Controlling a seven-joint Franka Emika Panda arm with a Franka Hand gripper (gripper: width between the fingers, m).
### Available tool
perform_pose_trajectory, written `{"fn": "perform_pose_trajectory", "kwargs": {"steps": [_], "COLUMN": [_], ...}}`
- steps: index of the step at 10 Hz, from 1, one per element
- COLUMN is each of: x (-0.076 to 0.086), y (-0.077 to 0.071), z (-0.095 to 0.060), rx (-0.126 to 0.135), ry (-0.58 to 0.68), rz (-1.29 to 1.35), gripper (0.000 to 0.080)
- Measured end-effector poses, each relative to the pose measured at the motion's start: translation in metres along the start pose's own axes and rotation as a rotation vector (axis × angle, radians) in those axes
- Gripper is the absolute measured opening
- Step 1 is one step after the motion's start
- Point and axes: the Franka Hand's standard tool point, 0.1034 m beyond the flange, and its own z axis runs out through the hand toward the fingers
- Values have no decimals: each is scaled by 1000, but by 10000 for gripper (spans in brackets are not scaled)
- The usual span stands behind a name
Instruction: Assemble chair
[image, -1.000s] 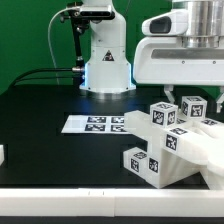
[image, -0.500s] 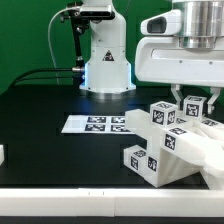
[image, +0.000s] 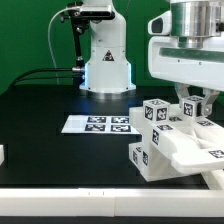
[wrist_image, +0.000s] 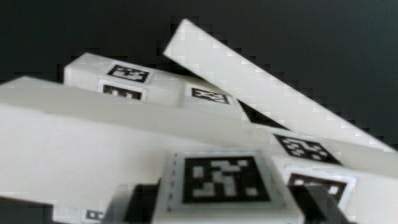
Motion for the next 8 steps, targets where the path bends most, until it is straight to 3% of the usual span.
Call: {"fn": "perform_pose_trajectory", "kwargs": {"steps": [3, 6, 8], "x": [0, -1, -1], "y": [-2, -2, -3], "z": [0, 1, 1], "rx": [19, 20, 16], "ry": [-12, -18, -19], "rz": [244, 270, 124], "gripper": [264, 276, 600]}}
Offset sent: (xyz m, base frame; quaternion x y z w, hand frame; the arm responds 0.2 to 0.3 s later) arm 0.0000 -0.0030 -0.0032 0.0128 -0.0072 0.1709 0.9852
